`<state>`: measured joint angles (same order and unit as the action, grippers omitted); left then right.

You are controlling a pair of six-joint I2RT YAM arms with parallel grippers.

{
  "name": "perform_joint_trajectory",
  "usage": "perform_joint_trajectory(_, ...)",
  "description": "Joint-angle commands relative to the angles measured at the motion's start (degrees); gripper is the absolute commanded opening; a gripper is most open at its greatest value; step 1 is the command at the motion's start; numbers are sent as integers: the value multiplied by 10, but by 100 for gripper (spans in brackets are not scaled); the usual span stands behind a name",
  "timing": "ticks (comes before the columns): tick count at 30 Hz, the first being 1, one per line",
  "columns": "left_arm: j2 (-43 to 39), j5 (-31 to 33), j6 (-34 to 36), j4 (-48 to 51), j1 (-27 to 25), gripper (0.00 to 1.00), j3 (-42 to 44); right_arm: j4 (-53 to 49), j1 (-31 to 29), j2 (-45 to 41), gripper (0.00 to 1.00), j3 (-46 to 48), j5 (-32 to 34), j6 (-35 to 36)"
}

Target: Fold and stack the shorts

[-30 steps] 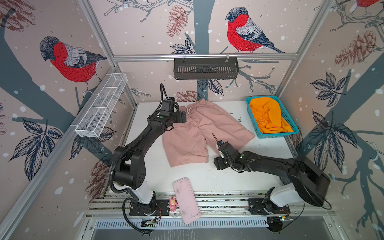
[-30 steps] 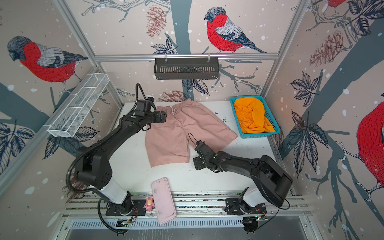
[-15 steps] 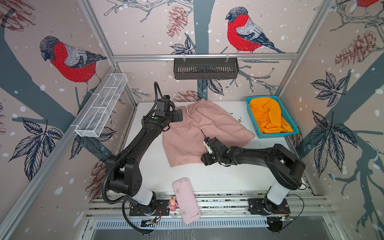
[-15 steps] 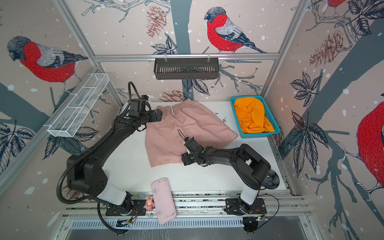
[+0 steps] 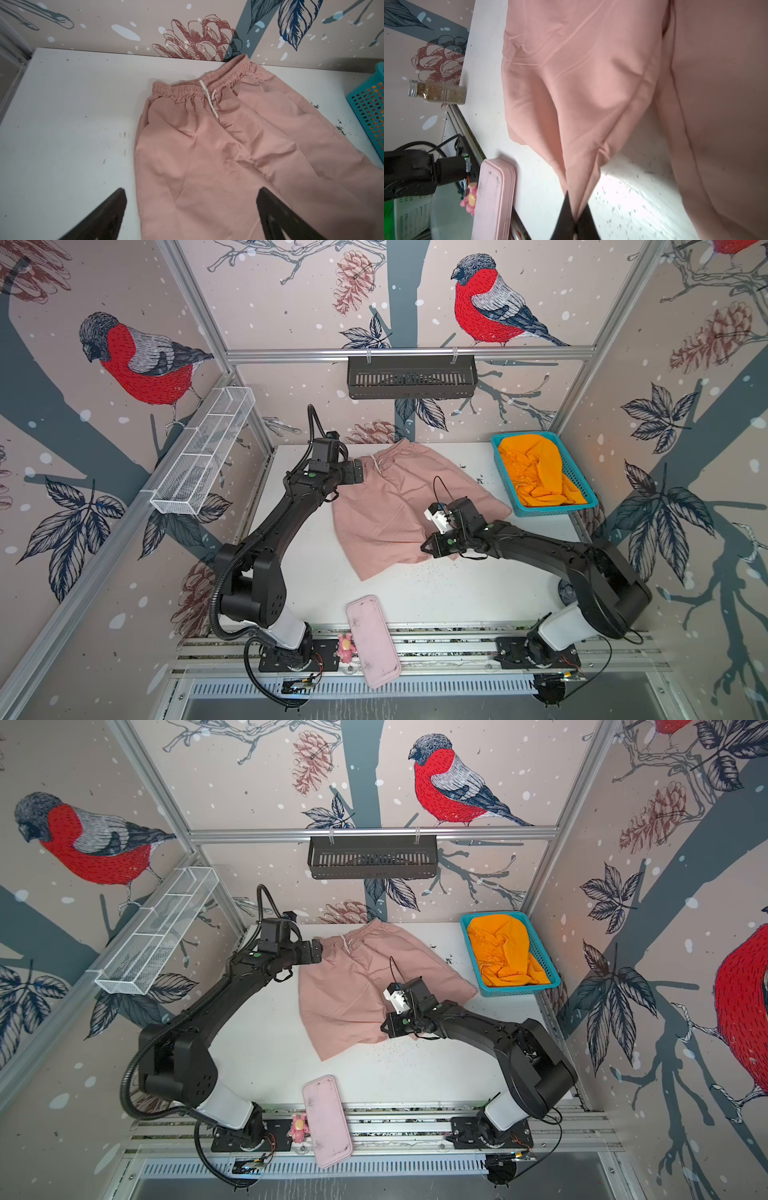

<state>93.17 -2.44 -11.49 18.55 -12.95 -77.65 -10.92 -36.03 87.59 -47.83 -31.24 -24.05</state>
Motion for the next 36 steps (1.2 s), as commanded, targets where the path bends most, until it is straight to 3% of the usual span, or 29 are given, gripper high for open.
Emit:
perform_joint_trajectory(1, 39, -101, 42, -32, -5, 98, -12, -115, 23, 0, 3, 3, 2, 40)
perform_joint_trajectory(3, 70, -141, 54, -68, -13, 98, -13, -114, 36, 5, 5, 14, 38, 40)
perform_joint_trajectory(6, 132, -177, 89, -78, -40, 98, -51, -114, 42, 11, 18, 21, 54, 41)
perform_joint_trajectory(9, 195, -180, 126, -84, -73, 98, -96, -109, 43, -2, 44, 29, 68, 35)
perform_joint_trajectory(14, 286, -210, 125, -155, -90, 98, -148, -107, 43, -49, 66, 34, 112, 32)
perform_joint_trajectory(18, 377, -217, 126, -130, -90, 98, -240, -75, 28, -77, 69, 57, 117, 15)
perform_joint_trajectory(23, 445, -162, 126, -103, -90, 98, -310, 6, -18, -87, 69, 99, 125, -38)
perform_joint_trajectory(27, 459, -120, 90, -140, -85, 98, -294, 78, -36, -53, 67, 120, 142, -57)
perform_joint_trajectory(29, 460, -99, 76, -146, -80, 98, -284, 94, -28, -30, 58, 116, 148, -57)
perform_joint_trajectory(36, 455, -69, 8, -112, -30, 98, -256, 43, 24, -3, 56, 51, 204, -1)
